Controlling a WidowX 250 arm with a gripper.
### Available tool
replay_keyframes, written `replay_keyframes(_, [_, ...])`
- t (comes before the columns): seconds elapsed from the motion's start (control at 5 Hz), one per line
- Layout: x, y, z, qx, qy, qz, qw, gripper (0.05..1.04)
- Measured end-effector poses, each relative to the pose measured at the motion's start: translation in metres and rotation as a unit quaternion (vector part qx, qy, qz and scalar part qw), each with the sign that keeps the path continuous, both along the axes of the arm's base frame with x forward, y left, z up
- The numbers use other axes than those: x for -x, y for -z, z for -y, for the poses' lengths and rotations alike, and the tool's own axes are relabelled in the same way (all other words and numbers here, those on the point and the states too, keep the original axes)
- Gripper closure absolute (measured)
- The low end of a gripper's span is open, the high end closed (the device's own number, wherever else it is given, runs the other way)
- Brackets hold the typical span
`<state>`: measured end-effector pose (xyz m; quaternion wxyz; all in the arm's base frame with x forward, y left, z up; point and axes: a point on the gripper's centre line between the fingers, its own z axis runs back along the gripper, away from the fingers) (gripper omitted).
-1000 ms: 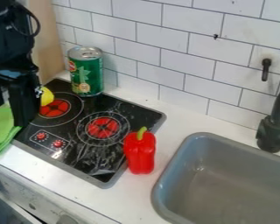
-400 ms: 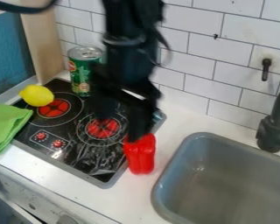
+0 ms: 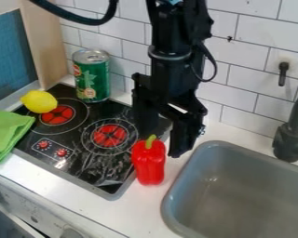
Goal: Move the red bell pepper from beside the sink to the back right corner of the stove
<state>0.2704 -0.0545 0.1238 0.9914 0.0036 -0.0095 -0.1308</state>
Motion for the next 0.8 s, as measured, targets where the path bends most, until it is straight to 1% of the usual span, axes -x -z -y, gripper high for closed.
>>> replay_keyframes(0.4, [-0.004, 0.000, -0.020, -0.011, -0.011, 0.005, 0.9999, 0.083])
replay_keyframes(0.6, [-0.009, 0.008, -0.028, -0.007, -0.008, -0.002, 0.9999, 0.083])
replay_keyframes(0.8, [-0.011, 0.018, -0.026, 0.006, 0.002, -0.013, 0.9999, 0.083])
